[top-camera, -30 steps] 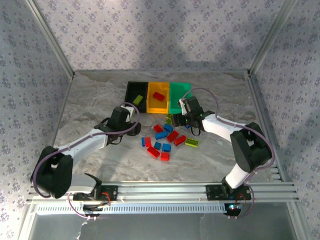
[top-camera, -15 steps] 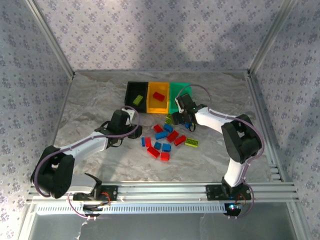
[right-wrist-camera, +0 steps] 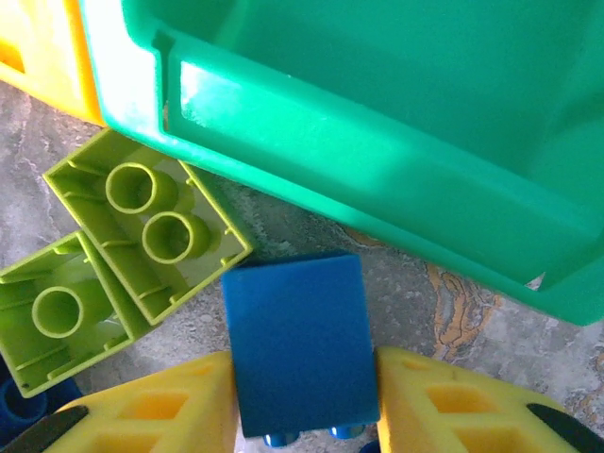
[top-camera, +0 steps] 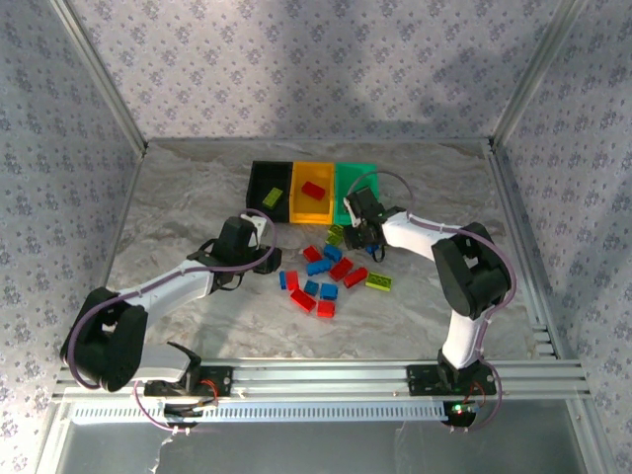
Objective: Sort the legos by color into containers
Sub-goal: Pick up the lego from the center of the table, then place the lego in the container.
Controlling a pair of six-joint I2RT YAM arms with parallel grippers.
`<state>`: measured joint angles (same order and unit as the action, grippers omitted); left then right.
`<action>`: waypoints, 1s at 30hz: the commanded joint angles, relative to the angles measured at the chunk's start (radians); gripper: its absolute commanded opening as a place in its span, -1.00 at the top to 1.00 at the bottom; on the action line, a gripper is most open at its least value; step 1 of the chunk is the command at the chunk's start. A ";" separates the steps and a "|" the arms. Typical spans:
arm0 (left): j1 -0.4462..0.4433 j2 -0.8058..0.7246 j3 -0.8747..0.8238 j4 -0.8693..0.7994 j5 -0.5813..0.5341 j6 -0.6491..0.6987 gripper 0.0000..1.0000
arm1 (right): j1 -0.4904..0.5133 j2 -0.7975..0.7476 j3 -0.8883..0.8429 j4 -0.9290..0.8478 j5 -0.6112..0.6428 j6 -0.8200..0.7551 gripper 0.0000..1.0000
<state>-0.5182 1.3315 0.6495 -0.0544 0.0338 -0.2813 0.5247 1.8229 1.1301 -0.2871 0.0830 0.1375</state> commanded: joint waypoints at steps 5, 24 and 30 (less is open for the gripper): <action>-0.005 0.009 0.025 0.019 0.001 -0.003 -0.28 | 0.009 -0.136 0.020 -0.075 0.000 0.001 0.22; -0.006 0.018 0.030 0.009 -0.024 0.006 -0.28 | -0.072 0.132 0.481 -0.248 0.042 0.075 -0.21; -0.006 0.027 0.035 0.011 -0.013 0.002 -0.28 | -0.039 0.038 0.409 -0.219 0.088 0.034 -0.28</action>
<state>-0.5182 1.3502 0.6495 -0.0517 0.0219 -0.2810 0.4690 1.9358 1.5581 -0.4892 0.1242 0.1902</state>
